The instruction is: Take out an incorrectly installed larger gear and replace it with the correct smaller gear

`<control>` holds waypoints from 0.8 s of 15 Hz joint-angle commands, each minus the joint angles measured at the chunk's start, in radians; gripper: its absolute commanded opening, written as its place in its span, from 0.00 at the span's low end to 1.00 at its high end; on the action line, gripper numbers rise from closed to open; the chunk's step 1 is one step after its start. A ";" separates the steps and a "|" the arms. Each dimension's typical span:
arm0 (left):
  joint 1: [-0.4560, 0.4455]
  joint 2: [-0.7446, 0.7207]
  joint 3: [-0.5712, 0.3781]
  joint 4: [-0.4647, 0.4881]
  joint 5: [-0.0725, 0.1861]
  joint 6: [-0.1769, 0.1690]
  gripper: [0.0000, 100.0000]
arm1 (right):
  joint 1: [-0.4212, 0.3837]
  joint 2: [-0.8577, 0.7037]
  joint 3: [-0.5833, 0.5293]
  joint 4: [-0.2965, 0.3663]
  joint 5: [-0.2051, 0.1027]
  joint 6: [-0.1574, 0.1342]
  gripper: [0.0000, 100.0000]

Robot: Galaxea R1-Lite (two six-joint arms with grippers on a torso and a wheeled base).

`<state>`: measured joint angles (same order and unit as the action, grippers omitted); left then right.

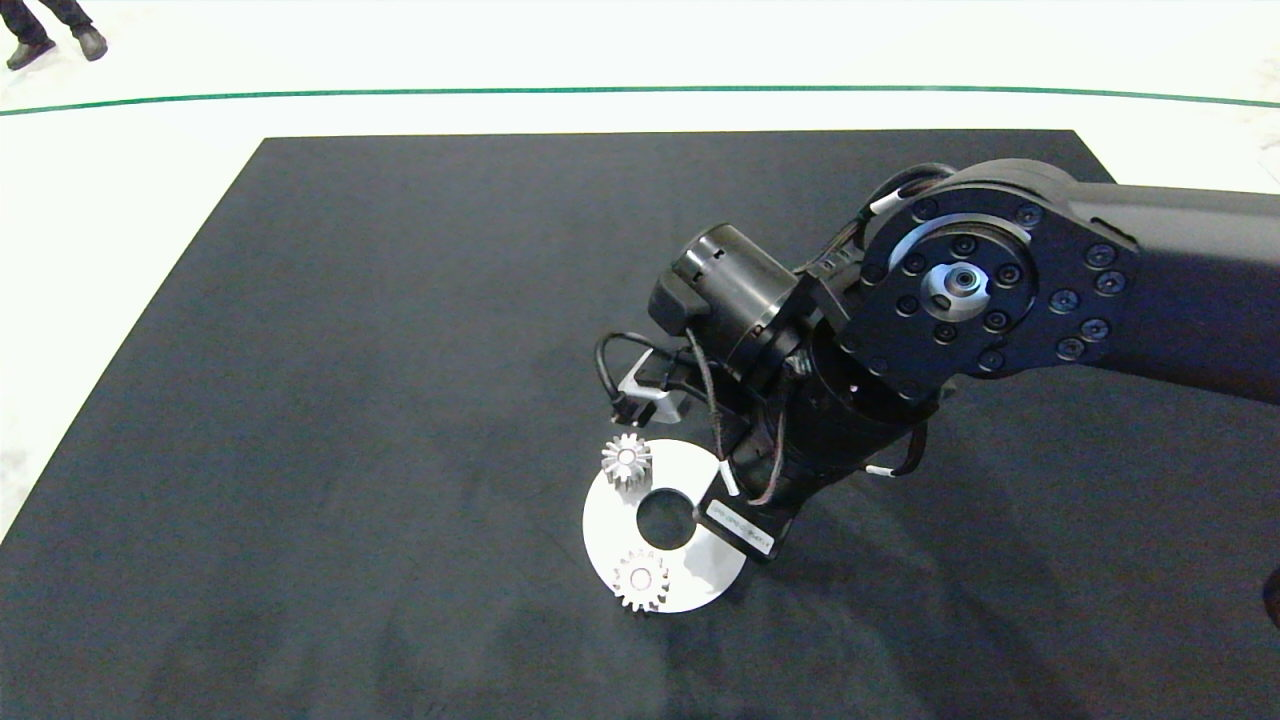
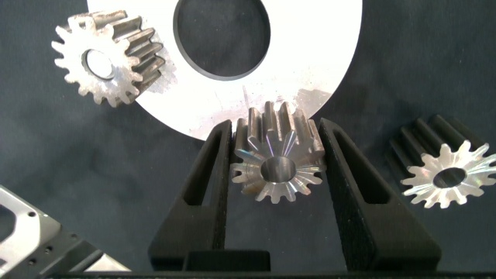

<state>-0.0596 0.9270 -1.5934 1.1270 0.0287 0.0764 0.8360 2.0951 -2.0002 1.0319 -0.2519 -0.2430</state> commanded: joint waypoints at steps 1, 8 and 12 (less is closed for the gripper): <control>0.000 0.000 0.000 0.007 0.000 0.000 1.00 | 0.000 0.005 0.000 0.005 -0.017 0.002 0.25; 0.000 -0.002 -0.002 0.007 0.000 0.000 1.00 | -0.003 0.002 0.000 0.005 -0.038 0.005 0.25; 0.000 -0.002 0.000 0.007 0.000 0.000 1.00 | -0.001 0.006 0.000 -0.003 -0.033 0.008 0.25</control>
<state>-0.0600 0.9251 -1.5951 1.1274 0.0283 0.0764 0.8332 2.0989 -2.0002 1.0262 -0.2851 -0.2338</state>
